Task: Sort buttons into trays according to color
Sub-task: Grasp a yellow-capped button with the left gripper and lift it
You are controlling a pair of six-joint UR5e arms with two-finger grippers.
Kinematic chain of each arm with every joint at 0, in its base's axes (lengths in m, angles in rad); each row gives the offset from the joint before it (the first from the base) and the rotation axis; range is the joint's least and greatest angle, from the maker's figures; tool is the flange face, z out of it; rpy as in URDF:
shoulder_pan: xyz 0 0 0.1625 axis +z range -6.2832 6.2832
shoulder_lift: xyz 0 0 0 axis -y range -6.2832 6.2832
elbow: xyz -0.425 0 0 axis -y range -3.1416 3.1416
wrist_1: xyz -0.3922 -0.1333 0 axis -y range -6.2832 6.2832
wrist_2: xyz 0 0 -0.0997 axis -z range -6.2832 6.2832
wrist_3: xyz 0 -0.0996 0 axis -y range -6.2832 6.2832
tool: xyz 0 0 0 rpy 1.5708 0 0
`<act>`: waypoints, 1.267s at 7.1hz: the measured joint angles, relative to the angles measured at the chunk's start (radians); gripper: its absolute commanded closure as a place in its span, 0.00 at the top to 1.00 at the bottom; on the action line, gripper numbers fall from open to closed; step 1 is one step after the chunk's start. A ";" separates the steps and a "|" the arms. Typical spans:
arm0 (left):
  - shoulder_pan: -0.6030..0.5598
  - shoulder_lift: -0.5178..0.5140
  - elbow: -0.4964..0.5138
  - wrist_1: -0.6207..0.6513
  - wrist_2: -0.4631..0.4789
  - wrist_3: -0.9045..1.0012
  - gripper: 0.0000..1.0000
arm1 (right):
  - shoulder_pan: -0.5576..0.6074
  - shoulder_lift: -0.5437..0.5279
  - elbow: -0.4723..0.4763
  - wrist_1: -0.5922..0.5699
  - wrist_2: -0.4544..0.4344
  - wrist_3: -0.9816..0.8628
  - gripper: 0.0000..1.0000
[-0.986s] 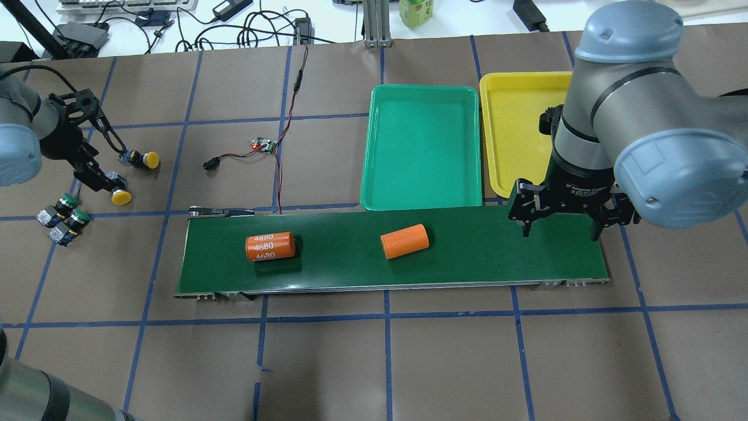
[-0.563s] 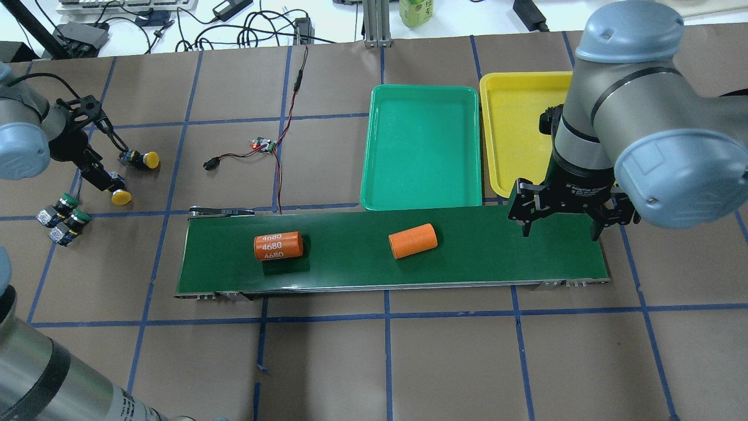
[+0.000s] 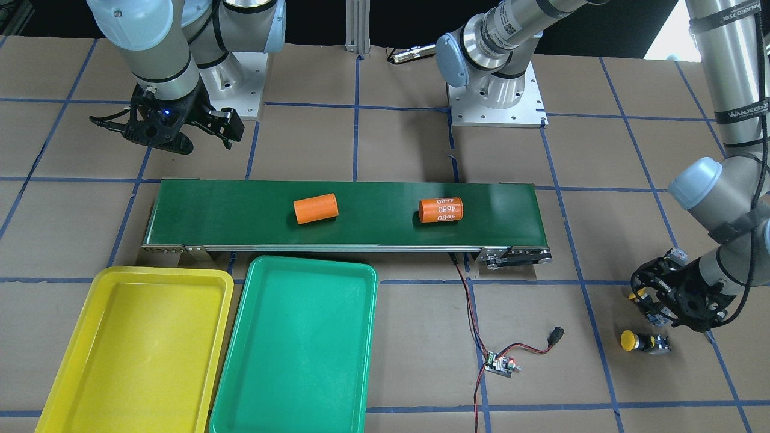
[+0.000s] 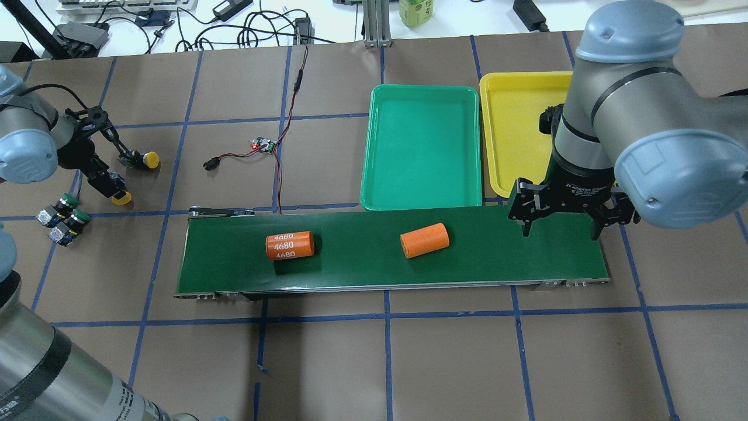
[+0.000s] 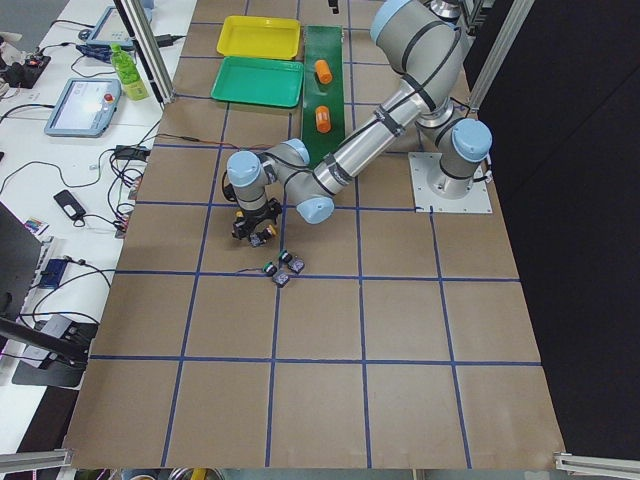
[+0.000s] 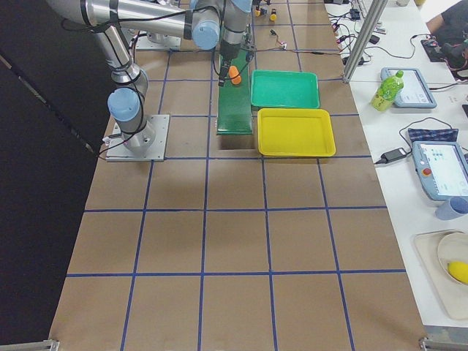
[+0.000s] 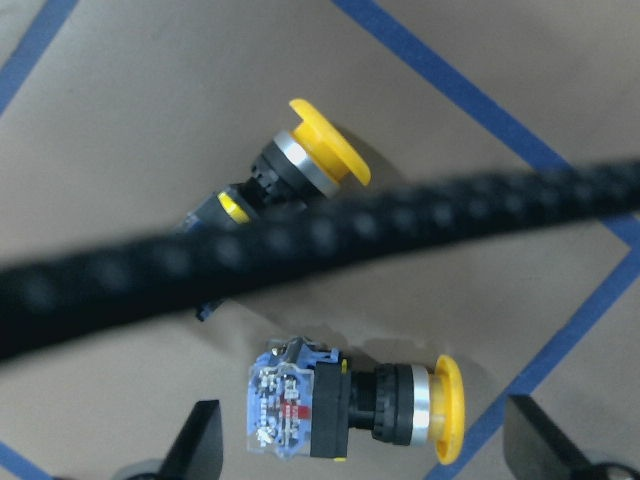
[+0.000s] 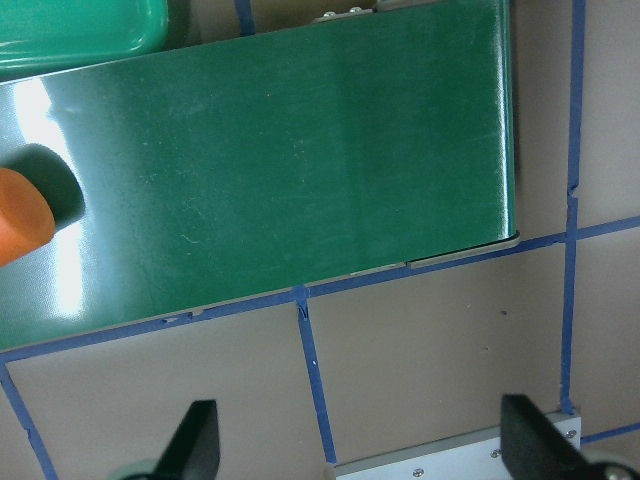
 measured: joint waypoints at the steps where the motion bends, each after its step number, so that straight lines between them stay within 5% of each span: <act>1: 0.001 -0.006 -0.004 0.000 0.000 0.000 1.00 | 0.000 0.000 0.000 -0.001 0.000 0.000 1.00; 2: 0.004 -0.010 -0.010 0.000 0.001 0.000 0.97 | 0.000 0.000 0.000 0.000 0.001 0.000 1.00; 3: 0.006 -0.013 -0.011 0.000 -0.001 0.000 0.43 | 0.000 0.000 0.000 0.000 0.001 -0.001 1.00; 4: 0.007 -0.015 -0.009 0.000 -0.005 0.002 0.00 | 0.000 0.000 0.000 0.000 0.001 -0.001 1.00; 7: 0.008 0.020 -0.019 -0.011 0.000 0.000 0.00 | -0.001 0.000 0.000 -0.001 0.000 -0.001 1.00; 9: -0.007 0.136 -0.056 -0.126 -0.003 -0.139 0.00 | -0.001 0.000 0.001 0.000 0.000 -0.001 1.00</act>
